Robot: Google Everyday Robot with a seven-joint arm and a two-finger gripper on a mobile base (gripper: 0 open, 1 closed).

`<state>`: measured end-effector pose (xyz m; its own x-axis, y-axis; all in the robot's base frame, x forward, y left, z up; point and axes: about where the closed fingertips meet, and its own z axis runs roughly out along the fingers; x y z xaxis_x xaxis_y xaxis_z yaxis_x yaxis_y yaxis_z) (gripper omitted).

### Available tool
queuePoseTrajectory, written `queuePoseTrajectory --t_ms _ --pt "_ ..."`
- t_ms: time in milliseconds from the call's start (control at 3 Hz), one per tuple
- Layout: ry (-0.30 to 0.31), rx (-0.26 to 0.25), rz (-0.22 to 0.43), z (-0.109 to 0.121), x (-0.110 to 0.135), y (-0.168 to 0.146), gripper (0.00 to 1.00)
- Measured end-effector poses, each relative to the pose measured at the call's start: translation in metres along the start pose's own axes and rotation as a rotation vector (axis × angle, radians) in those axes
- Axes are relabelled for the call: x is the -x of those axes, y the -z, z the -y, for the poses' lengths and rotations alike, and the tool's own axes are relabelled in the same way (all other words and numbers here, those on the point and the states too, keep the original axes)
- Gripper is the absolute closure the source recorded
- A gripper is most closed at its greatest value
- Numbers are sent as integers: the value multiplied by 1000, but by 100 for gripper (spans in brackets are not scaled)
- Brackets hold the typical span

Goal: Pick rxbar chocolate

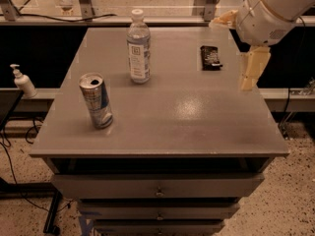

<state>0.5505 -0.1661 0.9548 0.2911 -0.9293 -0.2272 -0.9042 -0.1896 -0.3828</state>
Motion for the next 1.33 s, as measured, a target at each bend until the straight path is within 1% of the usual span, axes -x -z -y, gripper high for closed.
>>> queuePoseTrajectory --t_ms 333,667,1000,1333 --pt "207 56 18 21 5 -23 0" --pt "301 53 24 24 6 -25 0" --pt "300 53 24 24 7 -25 0" --pt "393 54 -13 31 -1 -28 0"
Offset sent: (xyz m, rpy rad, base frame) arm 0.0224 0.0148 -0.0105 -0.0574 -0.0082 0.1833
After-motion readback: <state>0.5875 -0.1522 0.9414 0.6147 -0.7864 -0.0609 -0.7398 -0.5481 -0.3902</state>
